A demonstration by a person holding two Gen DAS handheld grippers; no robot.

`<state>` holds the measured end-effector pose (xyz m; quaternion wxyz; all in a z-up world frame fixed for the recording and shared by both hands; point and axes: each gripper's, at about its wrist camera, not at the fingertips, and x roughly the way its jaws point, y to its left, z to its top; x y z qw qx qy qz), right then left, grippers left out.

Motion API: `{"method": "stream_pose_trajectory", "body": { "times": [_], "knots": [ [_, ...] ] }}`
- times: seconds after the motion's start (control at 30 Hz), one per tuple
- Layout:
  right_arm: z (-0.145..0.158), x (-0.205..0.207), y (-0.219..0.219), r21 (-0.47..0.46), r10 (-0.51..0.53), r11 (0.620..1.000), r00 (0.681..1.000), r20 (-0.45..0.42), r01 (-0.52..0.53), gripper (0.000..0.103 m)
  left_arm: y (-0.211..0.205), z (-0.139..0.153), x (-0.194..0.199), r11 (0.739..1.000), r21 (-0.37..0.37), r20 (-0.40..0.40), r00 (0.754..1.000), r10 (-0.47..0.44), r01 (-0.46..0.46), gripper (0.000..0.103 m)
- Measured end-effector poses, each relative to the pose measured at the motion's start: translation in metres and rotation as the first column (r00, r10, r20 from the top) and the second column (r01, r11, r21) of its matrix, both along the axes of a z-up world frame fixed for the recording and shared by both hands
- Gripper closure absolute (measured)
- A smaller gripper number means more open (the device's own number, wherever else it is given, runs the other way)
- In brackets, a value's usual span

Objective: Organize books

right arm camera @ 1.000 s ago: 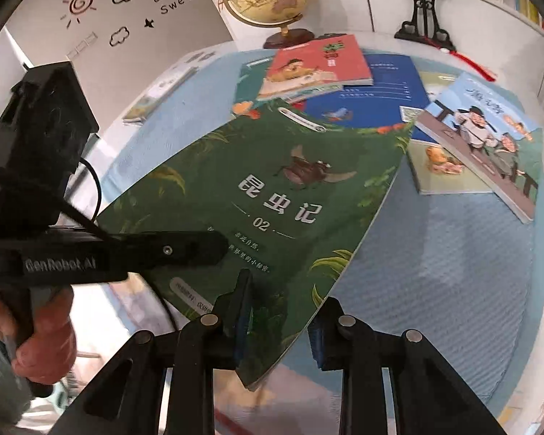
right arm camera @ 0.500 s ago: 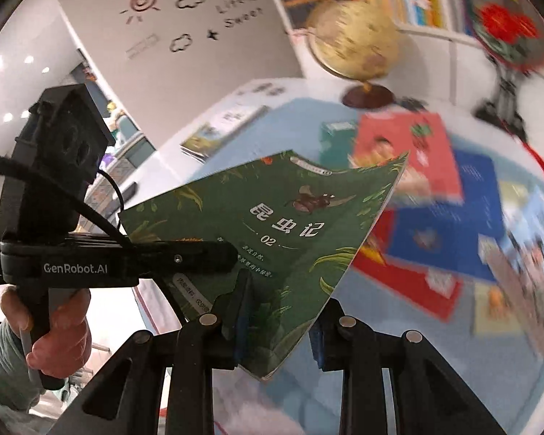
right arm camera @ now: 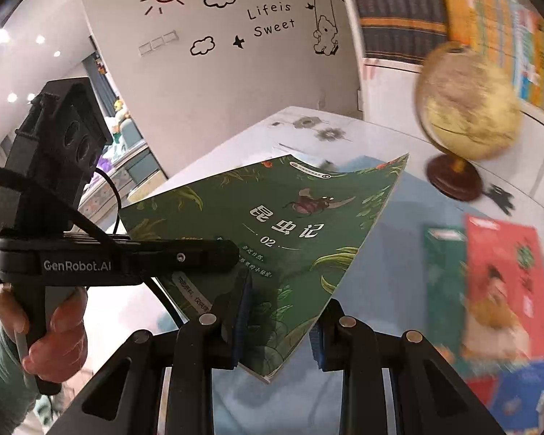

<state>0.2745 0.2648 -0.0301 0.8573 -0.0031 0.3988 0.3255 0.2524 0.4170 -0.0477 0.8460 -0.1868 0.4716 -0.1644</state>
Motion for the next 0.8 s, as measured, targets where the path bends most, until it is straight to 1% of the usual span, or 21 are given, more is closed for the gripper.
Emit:
{"method": "stream_pose_trajectory", "body": {
  "times": [0.07,0.13,0.3,0.4,0.5,0.57,0.6,0.67,0.73,0.8],
  "knots": [
    [-0.006,0.020,0.031,-0.004,-0.013,1.000,1.000,0.004,0.013,0.076,0.032,-0.006,0.025,1.000,0.014,0.003,1.000,0.005,-0.005,0.088],
    [-0.013,0.046,0.065,-0.004,-0.039,0.999,0.999,-0.003,0.039,0.076,0.061,-0.015,0.049,1.000,0.009,0.000,1.000,0.009,-0.009,0.088],
    [-0.032,0.093,0.114,-0.003,-0.097,0.995,0.994,-0.043,0.097,0.076,0.117,-0.043,0.100,1.000,-0.030,-0.035,0.999,0.007,-0.008,0.088],
    [-0.046,0.115,0.135,-0.007,-0.141,0.990,0.986,-0.086,0.141,0.076,0.138,-0.061,0.120,0.998,-0.065,-0.075,0.997,0.005,-0.010,0.088],
    [-0.056,0.124,0.145,0.006,-0.159,0.987,0.980,-0.119,0.161,0.075,0.152,-0.072,0.129,0.996,-0.091,-0.096,0.995,0.007,-0.016,0.087],
    [-0.060,0.126,0.150,0.010,-0.163,0.986,0.977,-0.135,0.166,0.075,0.161,-0.079,0.131,0.994,-0.110,-0.124,0.992,0.013,-0.027,0.084],
    [-0.062,0.127,0.153,0.012,-0.169,0.985,0.975,-0.147,0.172,0.075,0.165,-0.082,0.132,0.993,-0.111,-0.138,0.990,0.021,-0.037,0.079],
    [-0.068,0.128,0.157,0.008,-0.188,0.981,0.968,-0.169,0.192,0.075,0.173,-0.089,0.131,0.993,-0.099,-0.169,0.985,0.043,-0.061,0.074],
    [-0.078,0.129,0.161,0.004,-0.200,0.979,0.960,-0.196,0.204,0.075,0.182,-0.097,0.129,0.992,-0.087,-0.202,0.977,0.067,-0.086,0.072],
    [-0.087,0.128,0.166,0.003,-0.202,0.978,0.953,-0.226,0.208,0.075,0.190,-0.105,0.125,0.991,-0.053,-0.223,0.969,0.105,-0.120,0.070]
  ]
}}
